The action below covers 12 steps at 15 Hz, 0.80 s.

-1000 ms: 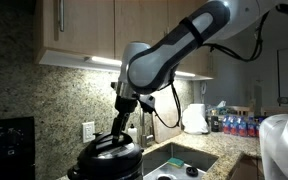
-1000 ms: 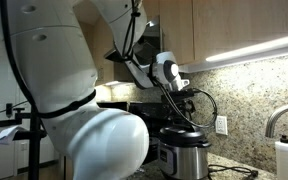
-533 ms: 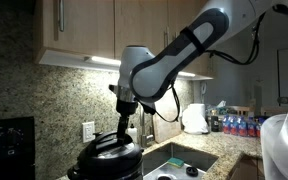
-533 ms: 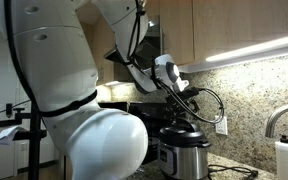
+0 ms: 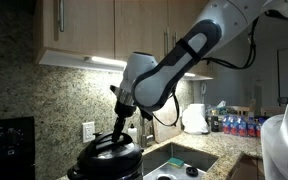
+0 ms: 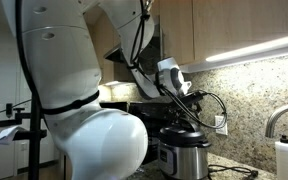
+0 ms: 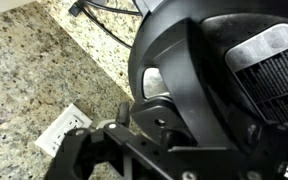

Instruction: Remove the lid from the rice cooker and put it on the right side of the counter

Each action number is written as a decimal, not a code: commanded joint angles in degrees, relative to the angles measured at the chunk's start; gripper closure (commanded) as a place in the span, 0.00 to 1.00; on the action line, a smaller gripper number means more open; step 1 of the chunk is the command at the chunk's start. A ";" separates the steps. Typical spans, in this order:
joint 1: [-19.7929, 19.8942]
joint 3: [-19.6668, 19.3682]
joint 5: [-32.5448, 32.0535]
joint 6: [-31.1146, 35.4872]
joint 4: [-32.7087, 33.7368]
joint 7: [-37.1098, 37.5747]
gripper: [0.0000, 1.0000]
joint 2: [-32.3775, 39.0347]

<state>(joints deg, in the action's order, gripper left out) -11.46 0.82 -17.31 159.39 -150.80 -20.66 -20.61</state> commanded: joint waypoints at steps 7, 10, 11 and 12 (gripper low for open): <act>-0.68 -0.14 2.18 6.64 -0.21 -2.84 0.54 5.14; -1.80 -1.02 3.76 5.02 -0.05 -4.11 0.72 4.32; -2.50 -1.60 4.95 4.28 0.05 -4.98 0.78 4.22; -3.99 -2.78 7.38 2.78 0.27 -7.19 0.84 4.22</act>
<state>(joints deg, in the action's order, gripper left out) -12.44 0.28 -15.46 164.06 -150.65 -22.07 -17.06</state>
